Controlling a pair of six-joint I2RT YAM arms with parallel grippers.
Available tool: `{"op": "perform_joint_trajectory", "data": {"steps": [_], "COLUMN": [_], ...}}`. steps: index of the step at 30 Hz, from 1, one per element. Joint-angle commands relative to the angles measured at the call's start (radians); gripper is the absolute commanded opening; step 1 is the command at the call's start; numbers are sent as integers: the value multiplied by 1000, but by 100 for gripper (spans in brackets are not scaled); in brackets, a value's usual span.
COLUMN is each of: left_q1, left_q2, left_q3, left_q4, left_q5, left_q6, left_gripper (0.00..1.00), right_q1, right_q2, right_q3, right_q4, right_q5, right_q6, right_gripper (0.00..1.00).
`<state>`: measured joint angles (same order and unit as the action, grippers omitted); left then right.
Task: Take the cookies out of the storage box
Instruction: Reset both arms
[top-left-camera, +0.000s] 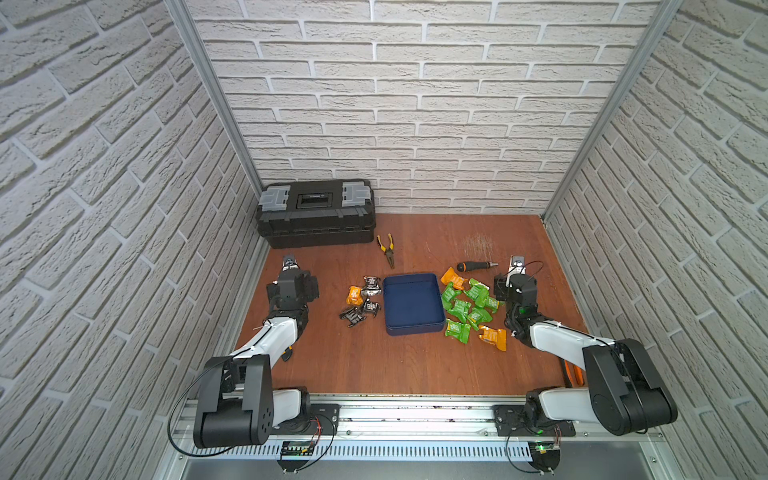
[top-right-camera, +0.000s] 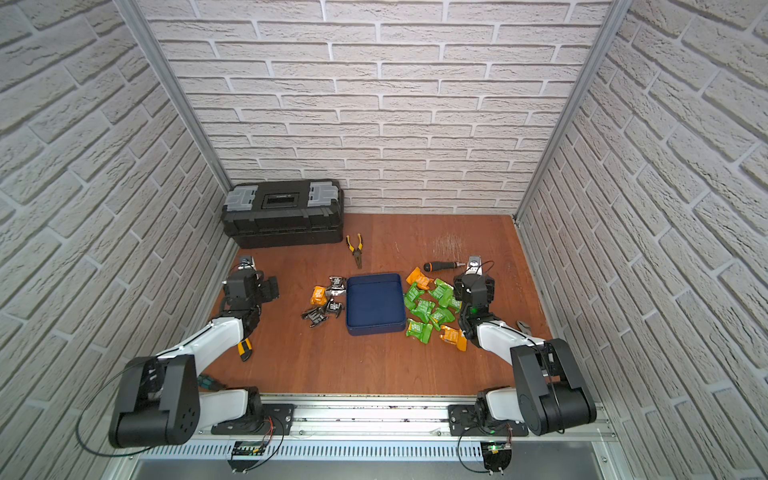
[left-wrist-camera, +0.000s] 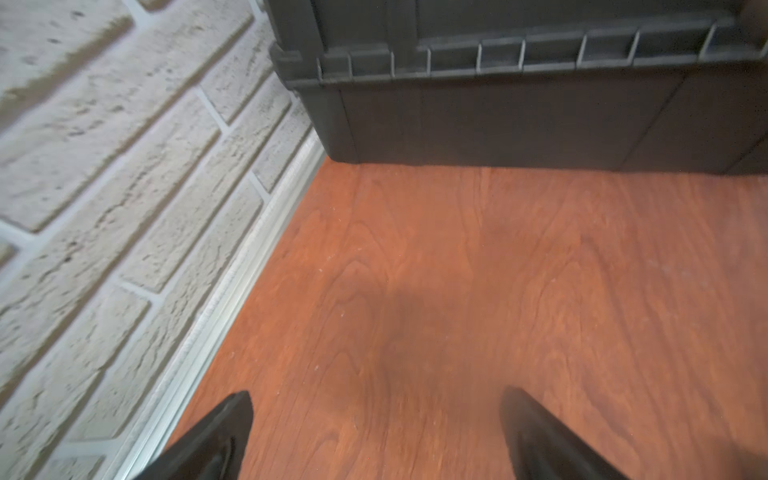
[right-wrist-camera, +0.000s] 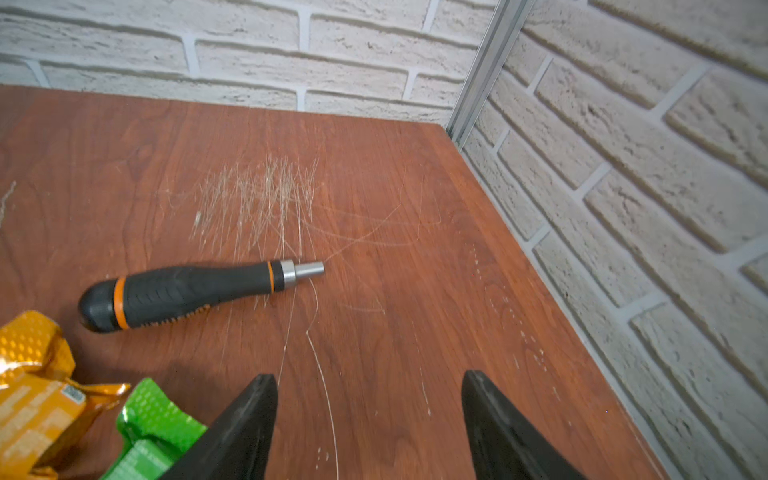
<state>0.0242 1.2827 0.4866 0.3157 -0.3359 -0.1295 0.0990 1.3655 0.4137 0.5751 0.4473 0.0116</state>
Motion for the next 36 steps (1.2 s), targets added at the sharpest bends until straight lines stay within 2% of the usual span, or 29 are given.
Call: {"op": "perform_joint_trajectory", "data": {"steps": [1,9,14,16,19,22,26,36], "left_q1": [8,9,10,32,40,42,41,39], "left_q2": [33,125,229,234,270,261,265,267], "left_q3": [-47,-52,-61,-54,-100,-92,-95,-94], "left_q4": [172,345,468,454,566,534,545,549], "left_q5": [37,154,208,237,246,246,243,243], "left_q6": [37,99,129,111,107,104,105,106], "left_gripper": [98,98,98,98,98,99,99,99], "right_q1": [-17,-18,-19,-20,-21,-28,-36,-39], "right_q2": [34,151,150,155,154,156,156,156], "right_q3": [-12,-100,-61,-55,-51,-41,-38,-34], "right_q4": [164,418,346,342,332,316,308,301], "right_q5": [-58,-138,-141,-136,-136,-132,-131,-132], "right_q6": [-4,-39,-36,-34,-32,-21,-12,-7], "right_gripper": [74,73,73,73,73,74,98,99]}}
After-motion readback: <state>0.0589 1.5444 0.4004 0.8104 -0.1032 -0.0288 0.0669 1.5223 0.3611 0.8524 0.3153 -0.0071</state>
